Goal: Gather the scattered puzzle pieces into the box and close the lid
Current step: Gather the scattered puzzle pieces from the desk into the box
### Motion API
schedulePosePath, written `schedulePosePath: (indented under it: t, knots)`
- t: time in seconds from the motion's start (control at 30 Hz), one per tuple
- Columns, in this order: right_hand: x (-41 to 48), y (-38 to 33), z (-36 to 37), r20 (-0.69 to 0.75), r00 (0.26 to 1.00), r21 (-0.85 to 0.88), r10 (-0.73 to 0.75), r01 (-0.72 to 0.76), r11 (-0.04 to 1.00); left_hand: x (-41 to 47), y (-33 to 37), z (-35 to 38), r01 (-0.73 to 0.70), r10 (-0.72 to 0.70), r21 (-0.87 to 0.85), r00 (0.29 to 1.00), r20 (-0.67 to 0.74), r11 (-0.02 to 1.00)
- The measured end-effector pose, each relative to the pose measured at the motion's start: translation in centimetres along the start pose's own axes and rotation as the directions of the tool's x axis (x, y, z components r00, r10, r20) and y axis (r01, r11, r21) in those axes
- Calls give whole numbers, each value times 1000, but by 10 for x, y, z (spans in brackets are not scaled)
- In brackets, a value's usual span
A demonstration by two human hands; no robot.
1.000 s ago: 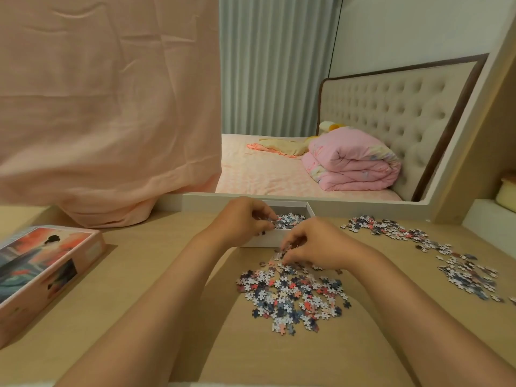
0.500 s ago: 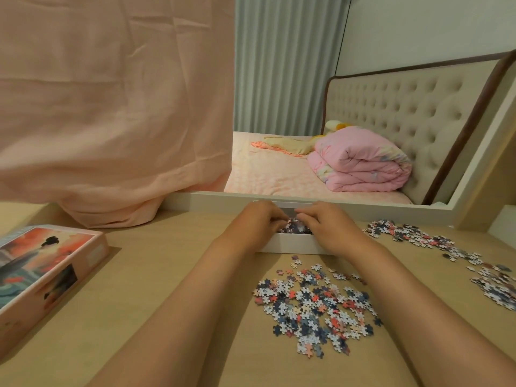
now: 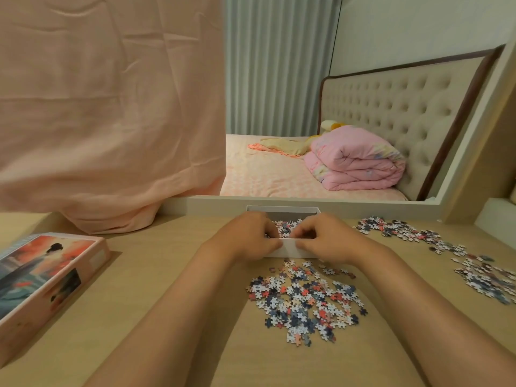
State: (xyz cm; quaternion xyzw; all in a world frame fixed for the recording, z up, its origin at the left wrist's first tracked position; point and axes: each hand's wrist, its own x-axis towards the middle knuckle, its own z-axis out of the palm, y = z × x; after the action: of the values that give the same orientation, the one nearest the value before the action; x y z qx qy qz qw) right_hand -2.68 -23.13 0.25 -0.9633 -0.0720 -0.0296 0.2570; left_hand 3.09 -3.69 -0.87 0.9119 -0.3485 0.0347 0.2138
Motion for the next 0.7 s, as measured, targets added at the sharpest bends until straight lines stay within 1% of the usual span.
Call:
schedulePosePath:
  t: [0.03, 0.1, 0.17, 0.2, 0.23, 0.27, 0.3, 0.33, 0.37, 0.4, 0.43, 0.5, 0.57, 0.7]
  knots:
    - [-4, -1, -1, -15, 1000, -19, -16, 16, 1000, -3, 0, -1, 6, -6, -4, 1000, 3, 1000]
    - [-11, -3, -5, -103, 991, -85, -84, 75, 994, -7, 1, -4, 0, 0, -2, 1000, -17, 1000]
    - [-20, -11, -12, -155, 977, -105, -148, 132, 986, -11, 7, -9, -39, 42, 30, 996, -82, 999]
    - [-24, -16, -15, -136, 980, -83, -148, 138, 987, -13, 12, -11, -61, 65, 46, 992, -111, 997]
    - [-28, -21, -17, -79, 989, -61, -126, 121, 991, -16, 18, -14, -69, 74, 50, 991, -113, 996]
    - [-32, -26, -18, 13, 995, -62, -94, 95, 994, -20, 25, -17, -63, 66, 42, 994, -82, 997]
    - [-36, -30, -18, 123, 991, -89, -59, 71, 993, -24, 31, -19, -42, 43, 39, 999, -12, 998]
    - [-40, -34, -16, 233, 972, -136, -22, 55, 989, -29, 36, -20, -13, 9, 52, 996, 86, 999]
    - [-42, -37, -13, 326, 945, -192, 11, 55, 980, -34, 39, -20, 15, -31, 81, 981, 189, 997]
    - [-43, -38, -10, 388, 921, -252, 39, 65, 966, -38, 40, -19, 41, -74, 122, 957, 280, 992]
    - [-44, -39, -6, 419, 906, -300, 60, 75, 951, -43, 39, -18, 59, -114, 164, 930, 348, 985]
    - [-43, -40, 1, 428, 901, -331, 73, 81, 940, -49, 34, -16, 75, -168, 230, 893, 418, 970]
    - [-41, -39, 4, 404, 913, -300, 58, 73, 951, -51, 27, -15, 70, -163, 232, 897, 410, 970]
    - [-39, -36, 5, 352, 935, -278, 47, 56, 959, -48, 19, -11, 60, -103, 138, 940, 326, 989]
